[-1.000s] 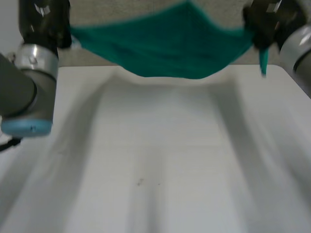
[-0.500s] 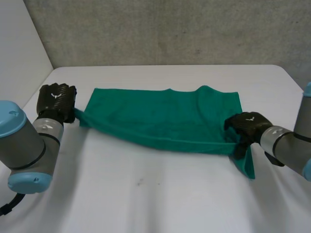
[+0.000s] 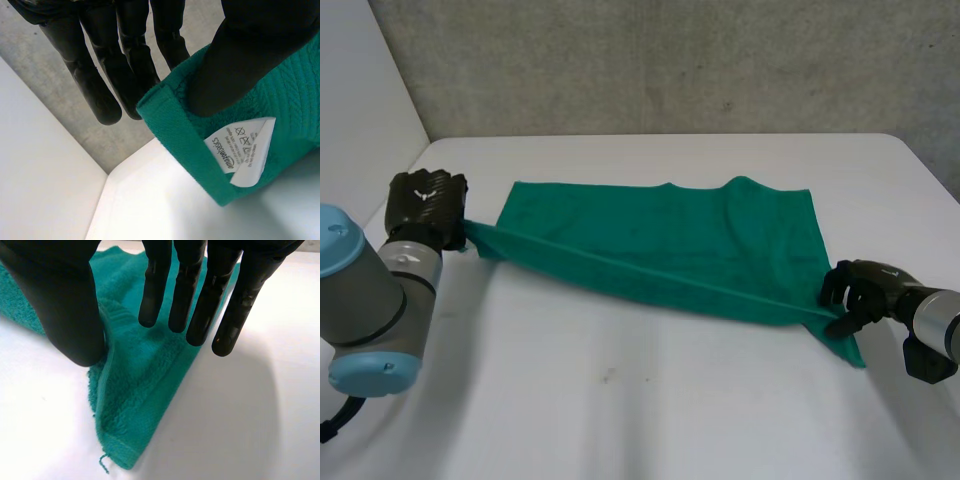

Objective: Fold the towel.

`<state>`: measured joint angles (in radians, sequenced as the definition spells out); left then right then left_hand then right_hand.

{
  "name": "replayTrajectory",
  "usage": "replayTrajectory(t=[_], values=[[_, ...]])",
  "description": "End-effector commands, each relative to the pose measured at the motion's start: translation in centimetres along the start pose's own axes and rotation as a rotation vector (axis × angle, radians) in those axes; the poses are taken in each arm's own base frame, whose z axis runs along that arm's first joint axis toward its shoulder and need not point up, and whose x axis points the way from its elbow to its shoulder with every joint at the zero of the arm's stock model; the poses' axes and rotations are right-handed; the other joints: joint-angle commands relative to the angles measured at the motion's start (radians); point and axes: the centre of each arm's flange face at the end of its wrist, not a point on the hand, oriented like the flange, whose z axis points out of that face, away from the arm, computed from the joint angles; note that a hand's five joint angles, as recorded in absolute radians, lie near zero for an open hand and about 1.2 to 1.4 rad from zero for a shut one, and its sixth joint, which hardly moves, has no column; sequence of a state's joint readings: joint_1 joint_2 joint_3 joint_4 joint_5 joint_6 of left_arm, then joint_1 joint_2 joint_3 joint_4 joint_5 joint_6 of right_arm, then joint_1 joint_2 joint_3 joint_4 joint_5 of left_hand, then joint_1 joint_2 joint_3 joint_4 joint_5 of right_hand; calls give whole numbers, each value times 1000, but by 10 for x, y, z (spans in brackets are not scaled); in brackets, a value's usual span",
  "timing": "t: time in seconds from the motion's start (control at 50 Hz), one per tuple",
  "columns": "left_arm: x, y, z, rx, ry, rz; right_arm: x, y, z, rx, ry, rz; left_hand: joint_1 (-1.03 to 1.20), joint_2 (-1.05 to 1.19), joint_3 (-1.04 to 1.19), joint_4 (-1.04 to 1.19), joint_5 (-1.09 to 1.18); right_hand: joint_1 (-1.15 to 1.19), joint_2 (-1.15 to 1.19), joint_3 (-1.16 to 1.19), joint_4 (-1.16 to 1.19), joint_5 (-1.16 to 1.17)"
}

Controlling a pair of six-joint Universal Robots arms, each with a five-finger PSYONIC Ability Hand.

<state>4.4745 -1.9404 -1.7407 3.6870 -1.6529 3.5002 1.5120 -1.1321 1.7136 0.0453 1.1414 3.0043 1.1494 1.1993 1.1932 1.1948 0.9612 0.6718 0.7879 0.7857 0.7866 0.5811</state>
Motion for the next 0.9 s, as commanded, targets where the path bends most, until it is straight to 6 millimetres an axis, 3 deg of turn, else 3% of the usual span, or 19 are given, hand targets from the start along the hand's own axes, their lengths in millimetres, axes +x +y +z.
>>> replayTrajectory(t=[0.02,0.34,0.42,0.48,0.6,0.66,0.72,0.74,0.84,0.9], values=[[-7,-1,2,-2,-23,1,-4,0,-5,3,-17,-4,247,197,203,201,261,256,140,142,141,172],[-11,0,4,-6,-35,2,-9,13,-10,-31,-25,-3,247,197,203,201,261,259,143,145,144,175],[-12,-1,4,-3,-36,3,-9,13,-10,-26,-26,-10,247,197,203,201,261,723,607,609,608,639],[-10,2,1,-23,-27,11,-8,7,-12,-6,-22,-56,247,197,203,201,261,724,608,611,610,641],[-12,-3,-31,-165,43,35,-13,-23,-36,73,15,-306,247,197,203,201,261,724,608,611,610,641],[-16,-9,-48,-221,67,40,-24,-34,-64,13,5,-503,247,197,203,201,261,724,608,611,610,641],[-21,-17,-72,-285,94,65,-27,-37,-75,-26,-3,-565,247,197,203,201,261,724,608,611,610,641],[-22,-21,-84,-311,111,97,-26,-38,-90,-97,-11,-632,247,197,203,201,261,724,608,611,610,641],[-25,-28,-114,-359,184,222,-22,-38,-110,-228,-20,-746,247,197,203,201,261,724,608,611,610,641],[-23,-28,-121,-361,212,269,-18,-41,-112,-268,6,-819,247,197,203,201,261,724,608,611,610,641]])
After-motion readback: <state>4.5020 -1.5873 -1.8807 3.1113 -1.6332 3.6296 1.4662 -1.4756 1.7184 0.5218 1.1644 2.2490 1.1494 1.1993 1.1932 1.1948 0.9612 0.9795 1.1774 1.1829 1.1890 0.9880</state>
